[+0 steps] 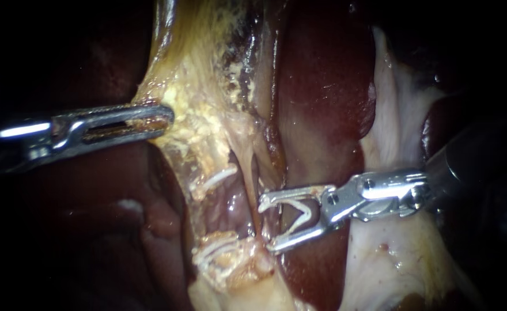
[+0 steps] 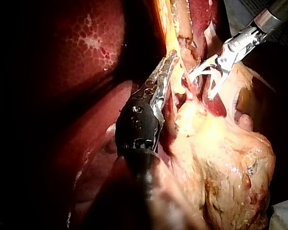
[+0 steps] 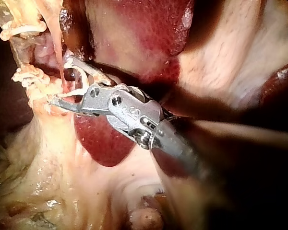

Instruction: Clipping first clip right tube

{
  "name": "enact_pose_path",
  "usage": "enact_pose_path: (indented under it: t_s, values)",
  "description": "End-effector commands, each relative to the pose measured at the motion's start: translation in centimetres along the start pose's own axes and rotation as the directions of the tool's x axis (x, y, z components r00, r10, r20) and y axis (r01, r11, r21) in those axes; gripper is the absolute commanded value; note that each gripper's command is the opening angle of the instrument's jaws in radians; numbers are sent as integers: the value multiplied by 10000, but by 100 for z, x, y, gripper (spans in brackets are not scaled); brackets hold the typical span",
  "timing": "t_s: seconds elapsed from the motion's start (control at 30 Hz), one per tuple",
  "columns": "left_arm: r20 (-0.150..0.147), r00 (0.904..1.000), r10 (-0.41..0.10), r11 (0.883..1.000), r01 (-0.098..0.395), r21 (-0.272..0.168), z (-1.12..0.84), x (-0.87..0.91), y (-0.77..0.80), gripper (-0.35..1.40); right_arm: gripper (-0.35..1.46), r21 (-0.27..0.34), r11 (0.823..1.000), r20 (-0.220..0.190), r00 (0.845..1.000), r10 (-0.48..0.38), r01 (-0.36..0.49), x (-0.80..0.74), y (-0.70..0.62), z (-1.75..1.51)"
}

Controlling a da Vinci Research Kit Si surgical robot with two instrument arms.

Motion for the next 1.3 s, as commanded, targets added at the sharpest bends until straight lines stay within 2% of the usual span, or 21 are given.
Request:
enact_pose_path:
  t_s: [0.03, 0.17, 0.4, 0.6, 0.83, 1.0, 1.07, 1.17, 1.3]
  values:
    - [1, 10000, -6, 10000, 6, -16, 0, 0, -1, -35, 57, 55, 10000, -4, 10000, -4, 4, 0, -1, 4]
    - [14, 10000, -7, 10000, 8, -47, 0, 0, -1, -35, 57, 322, 9995, 69, 10000, 53, -55, -3, -1, 19]
    - [12, 10000, -6, 10000, 6, -43, -1, 0, -1, -35, 55, 1196, 9923, -435, 9983, 387, -333, -2, -11, 22]
    - [12, 10000, -7, 10000, 7, -44, 0, 0, -1, -35, 46, 1760, 9837, -534, 9975, 461, -360, 5, -17, 31]
    - [13, 10000, -8, 10000, 8, -47, 0, 0, -1, -35, 39, 1711, 9844, -530, 9973, 507, -410, 7, -16, 38]
    - [15, 10000, -9, 10000, 9, -51, 0, 0, -2, -35, 26, 1667, 9849, -529, 9970, 573, -478, 7, -13, 38]
    - [15, 10000, -9, 10000, 9, -51, 0, 0, -2, -35, 11, 1606, 9858, -540, 9969, 576, -483, 6, -12, 38]
    - [16, 10000, -10, 10000, 10, -52, 0, 0, -2, -35, -21, 1540, 9838, -528, 9935, 1007, -915, 7, -10, 36]
    - [16, 10000, -10, 10000, 10, -53, 0, 0, -2, -35, -35, 1459, 9835, -509, 9920, 1158, -1073, 9, -6, 33]
